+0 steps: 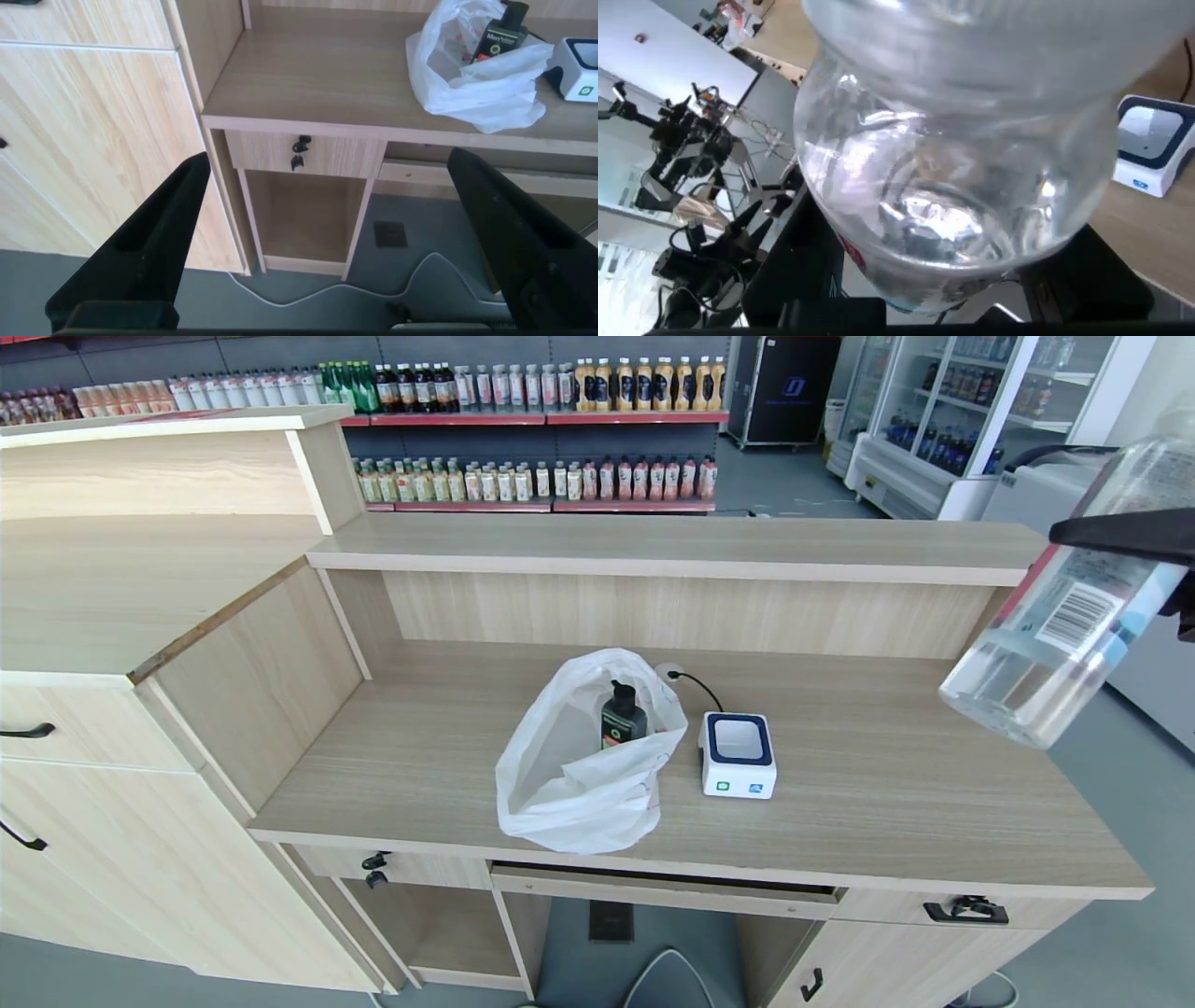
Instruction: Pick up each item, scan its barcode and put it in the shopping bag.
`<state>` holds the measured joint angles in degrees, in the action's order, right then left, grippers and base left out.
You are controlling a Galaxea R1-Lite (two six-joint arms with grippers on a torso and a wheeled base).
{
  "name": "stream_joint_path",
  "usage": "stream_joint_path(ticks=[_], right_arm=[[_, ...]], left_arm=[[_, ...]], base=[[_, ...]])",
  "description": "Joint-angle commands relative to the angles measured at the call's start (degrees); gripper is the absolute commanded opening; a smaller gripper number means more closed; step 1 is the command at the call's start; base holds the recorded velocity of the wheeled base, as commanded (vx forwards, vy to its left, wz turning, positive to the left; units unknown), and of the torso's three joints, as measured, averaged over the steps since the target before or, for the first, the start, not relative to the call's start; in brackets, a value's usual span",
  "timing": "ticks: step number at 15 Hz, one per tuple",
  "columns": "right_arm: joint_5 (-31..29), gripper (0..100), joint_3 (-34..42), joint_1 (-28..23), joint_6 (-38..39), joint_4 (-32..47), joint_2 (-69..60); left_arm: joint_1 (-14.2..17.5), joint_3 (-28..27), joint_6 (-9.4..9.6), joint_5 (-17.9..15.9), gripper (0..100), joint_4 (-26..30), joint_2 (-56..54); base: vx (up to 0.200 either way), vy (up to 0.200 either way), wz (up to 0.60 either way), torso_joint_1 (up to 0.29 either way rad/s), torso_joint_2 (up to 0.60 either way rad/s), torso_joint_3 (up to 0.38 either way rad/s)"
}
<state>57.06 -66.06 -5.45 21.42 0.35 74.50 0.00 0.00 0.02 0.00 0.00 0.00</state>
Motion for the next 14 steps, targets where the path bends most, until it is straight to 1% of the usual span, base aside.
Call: stream_joint_path(ticks=[1,3,6,7,9,11,12,14], right_arm=[[1.0,0,0.4,3.3,-0.3,0.0,-2.2],[1.0,0,2.3,6.8,-1.8,0.0,-3.5],[1.0,0,7.4,9.7,-13.0,0.3,-3.2],[1.0,0,8.1,10.5,-14.2,0.2,-3.1],[1.5,0,8.3,12.4,-13.9,0.3,-3.2],[5.3,0,7.3,12.9,-12.6,0.3,-3.5],[6.3,0,6.9,12.9,-12.4,0.3,-3.7],[7.0,0,7.3,14.9,-12.5,0.3,-4.2]], left_arm=[[0.0,0.0,-0.02,0.0,100,0.0,0.0],[0.0,0.0,-0.02,0.0,100,0.0,0.0],[0.0,0.0,-0.02,0.0,100,0.0,0.0],[0.0,0.0,0.06,0.0,100,0.0,0.0],[0.0,0.0,0.06,0.0,100,0.0,0.0],[0.0,0.0,-0.02,0.0,100,0.0,0.0],[0.0,0.0,-0.02,0.0,100,0.0,0.0],[0.0,0.0,-0.02,0.0,100,0.0,0.0]], base=[[0.000,0.000,0.00,0.000,0.00,0.000],[0.000,0.000,0.00,0.000,0.00,0.000],[0.000,0.000,0.00,0.000,0.00,0.000],[0.000,0.000,0.00,0.000,0.00,0.000],[0.000,0.000,0.00,0.000,0.00,0.000],[0.000,0.000,0.00,0.000,0.00,0.000],[0.000,0.000,0.00,0.000,0.00,0.000],[0.000,0.000,0.00,0.000,0.00,0.000]])
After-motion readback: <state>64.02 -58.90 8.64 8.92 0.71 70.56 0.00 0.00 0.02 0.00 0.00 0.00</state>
